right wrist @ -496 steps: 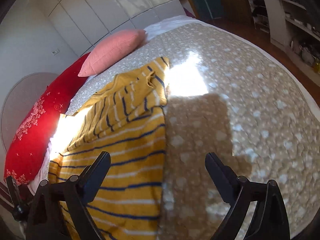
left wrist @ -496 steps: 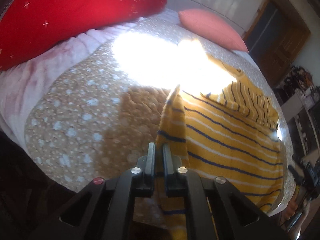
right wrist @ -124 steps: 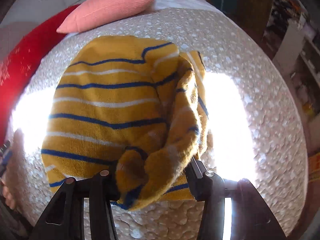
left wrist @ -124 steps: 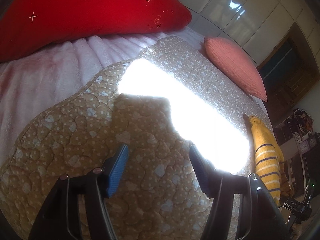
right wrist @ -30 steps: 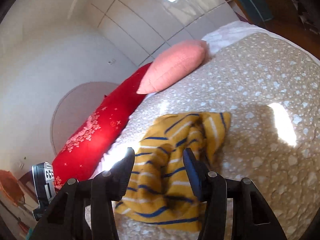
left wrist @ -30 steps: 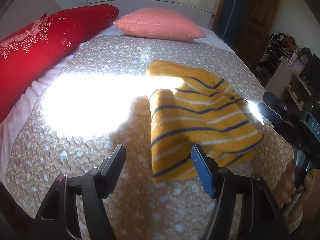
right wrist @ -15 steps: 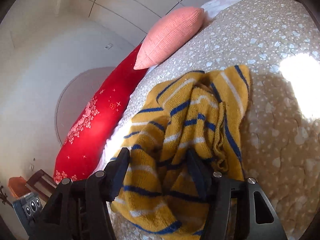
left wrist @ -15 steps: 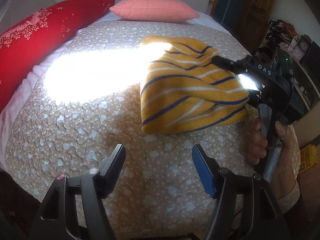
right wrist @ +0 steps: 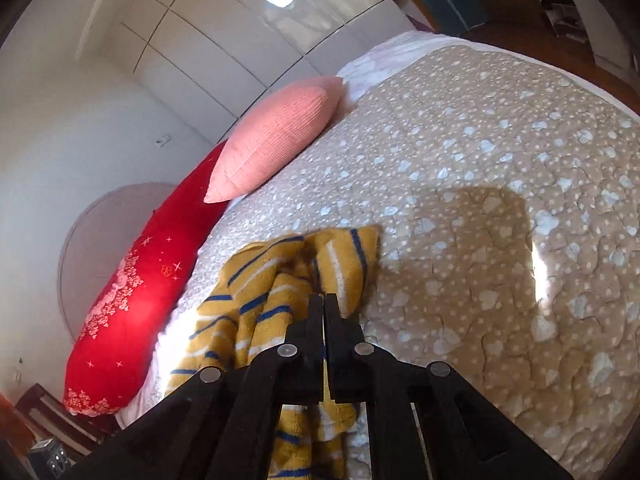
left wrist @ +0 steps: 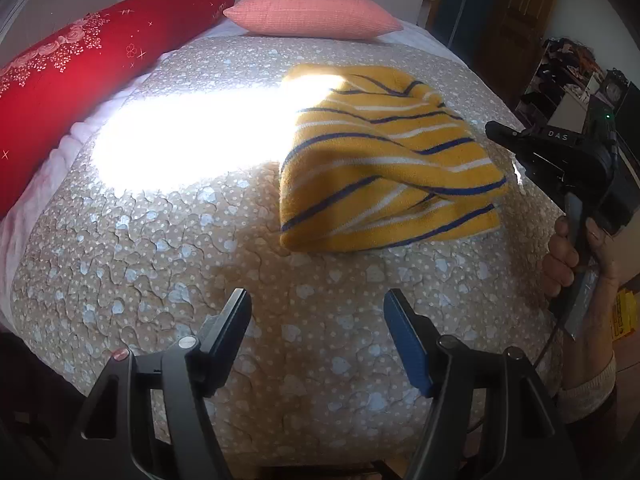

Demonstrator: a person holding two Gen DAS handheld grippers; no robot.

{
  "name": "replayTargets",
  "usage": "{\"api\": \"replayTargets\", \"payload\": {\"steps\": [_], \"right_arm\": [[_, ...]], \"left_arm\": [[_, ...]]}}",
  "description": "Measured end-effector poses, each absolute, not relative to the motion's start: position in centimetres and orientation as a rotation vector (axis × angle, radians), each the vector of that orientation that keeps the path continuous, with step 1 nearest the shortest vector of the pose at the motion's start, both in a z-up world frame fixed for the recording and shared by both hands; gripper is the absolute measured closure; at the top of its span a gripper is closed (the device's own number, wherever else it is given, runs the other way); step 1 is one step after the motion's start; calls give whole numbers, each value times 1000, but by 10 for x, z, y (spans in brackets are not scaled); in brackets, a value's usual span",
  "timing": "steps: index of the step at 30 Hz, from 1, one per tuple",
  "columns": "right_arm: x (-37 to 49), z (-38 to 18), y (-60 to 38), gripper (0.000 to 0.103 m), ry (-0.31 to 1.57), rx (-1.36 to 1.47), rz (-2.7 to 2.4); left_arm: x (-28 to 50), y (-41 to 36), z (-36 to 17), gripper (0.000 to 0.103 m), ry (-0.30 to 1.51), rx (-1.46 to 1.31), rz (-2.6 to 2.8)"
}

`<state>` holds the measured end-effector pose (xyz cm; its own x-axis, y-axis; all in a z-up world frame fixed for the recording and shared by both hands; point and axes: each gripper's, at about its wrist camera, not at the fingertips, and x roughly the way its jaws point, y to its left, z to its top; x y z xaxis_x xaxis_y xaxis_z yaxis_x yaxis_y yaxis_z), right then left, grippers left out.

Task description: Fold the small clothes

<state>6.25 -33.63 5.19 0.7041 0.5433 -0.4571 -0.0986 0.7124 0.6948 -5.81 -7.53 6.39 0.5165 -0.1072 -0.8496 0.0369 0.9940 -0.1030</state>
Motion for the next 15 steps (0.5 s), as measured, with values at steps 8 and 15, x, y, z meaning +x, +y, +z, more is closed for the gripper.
{"api": "replayTargets", "payload": {"steps": [8, 15], "right_arm": [[58, 39, -262, 84, 856, 472, 552], [65, 25, -300, 90, 894, 549, 501]], "left_arm": [[-61, -62, 60, 35, 1038, -92, -64], [-66, -49, 59, 35, 1016, -96, -28]]}}
